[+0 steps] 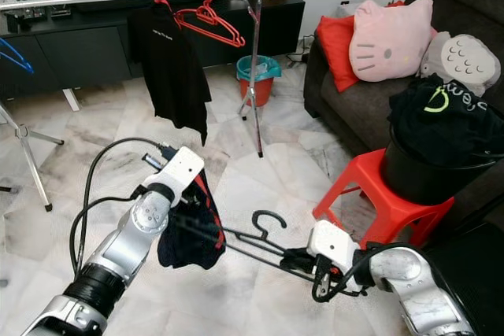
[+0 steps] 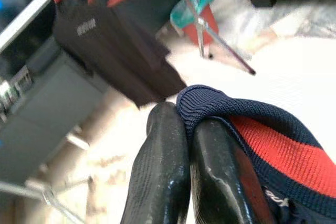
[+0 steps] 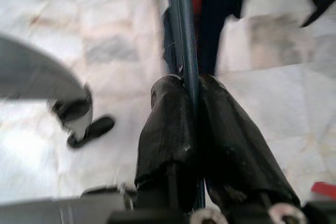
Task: Hang hanger
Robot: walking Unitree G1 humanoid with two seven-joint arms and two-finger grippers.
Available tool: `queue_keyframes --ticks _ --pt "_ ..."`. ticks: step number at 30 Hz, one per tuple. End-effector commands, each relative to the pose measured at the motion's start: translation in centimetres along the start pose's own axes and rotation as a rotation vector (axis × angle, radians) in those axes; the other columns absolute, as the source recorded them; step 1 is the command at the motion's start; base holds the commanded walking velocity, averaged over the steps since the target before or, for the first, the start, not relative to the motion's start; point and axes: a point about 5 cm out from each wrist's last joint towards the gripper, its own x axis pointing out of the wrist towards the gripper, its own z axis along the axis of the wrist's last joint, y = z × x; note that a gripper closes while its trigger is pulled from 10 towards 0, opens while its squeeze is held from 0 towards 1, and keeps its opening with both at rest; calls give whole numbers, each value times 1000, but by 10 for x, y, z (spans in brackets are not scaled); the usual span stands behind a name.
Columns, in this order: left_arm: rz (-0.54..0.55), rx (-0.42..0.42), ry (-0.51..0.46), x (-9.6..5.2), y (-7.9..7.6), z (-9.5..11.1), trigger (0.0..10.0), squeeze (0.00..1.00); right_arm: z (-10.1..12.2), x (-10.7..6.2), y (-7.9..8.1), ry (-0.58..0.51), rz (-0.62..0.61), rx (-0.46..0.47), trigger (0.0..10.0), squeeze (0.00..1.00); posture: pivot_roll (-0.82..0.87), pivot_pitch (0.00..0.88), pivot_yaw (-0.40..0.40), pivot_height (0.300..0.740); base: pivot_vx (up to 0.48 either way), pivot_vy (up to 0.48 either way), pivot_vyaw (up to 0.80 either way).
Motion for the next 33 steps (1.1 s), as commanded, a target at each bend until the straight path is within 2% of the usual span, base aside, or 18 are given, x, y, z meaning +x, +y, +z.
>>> queue_keyframes --ticks 1,2,3,4,6,7,13,15,17,18,19,22,27,28,30,31,32,33 --pt "31 -26 28 -1 10 -10 6196 0 1 -11 0 -5 -29 23 4118 0 -51 0 -1 740 0 0 0" --pt "31 -26 28 -1 10 -10 6196 0 1 -11 0 -5 -29 23 4118 0 -51 0 -1 740 0 0 0" --pt "48 -37 54 -2 15 -18 9294 0 -6 -15 5 30 -11 32 4706 0 -57 0 11 740 0 0 0" --pt "59 -45 73 -3 19 -23 10000 0 -11 -18 9 60 -2 35 8039 0 -59 0 14 740 0 0 0" --pt "75 -56 100 -5 25 -32 10000 0 -18 -23 14 100 3 40 8039 0 -64 0 23 740 0 0 0" --pt "82 -56 113 -6 29 -37 10000 0 -22 -25 16 126 6 52 10000 0 -66 0 28 740 0 0 0" --pt "110 -49 149 -8 44 -51 10000 0 -41 -34 34 256 78 67 10000 0 -70 0 47 740 0 0 0" --pt "122 -49 149 -7 49 -51 10000 0 -41 -34 23 257 -18 41 10000 0 -67 0 53 740 0 0 0" --pt "128 -96 140 -6 52 -52 10000 0 -33 -33 -17 191 -373 -16 10000 0 -66 0 61 740 0 0 0" --pt "128 -96 140 -6 52 -52 10000 0 -33 -33 -17 191 -373 -16 10000 0 -66 0 61 740 0 0 0" --pt "119 -147 133 -7 51 -53 10000 0 -29 -33 -31 133 -534 6 10000 0 -63 0 64 740 0 0 0" --pt "92 -308 81 -10 48 -54 10000 0 -20 -30 -51 -22 -844 85 10000 0 -56 0 66 740 0 0 0" --pt "66 -496 43 -15 45 -54 10000 0 -17 -17 -51 -183 -1049 258 10000 0 -46 0 66 740 0 0 0" --pt "85 -595 24 -16 46 -55 10000 0 -11 -6 -46 -255 -1076 300 10000 0 -42 0 60 740 0 0 0" --pt "111 -677 4 -17 48 -54 10000 0 -6 2 -43 -295 -1094 317 10000 0 -40 0 55 740 0 0 0" --pt "111 -677 4 -17 48 -54 10000 0 -6 2 -43 -295 -1094 317 10000 0 -40 0 55 740 0 0 0" --pt "142 -758 -36 -19 51 -52 10000 0 -3 7 -42 -345 -1153 365 10000 0 -41 0 44 740 0 0 0" --pt "142 -758 -36 -19 51 -52 10000 0 -3 7 -42 -345 -1153 365 10000 0 -41 0 44 740 0 0 0"
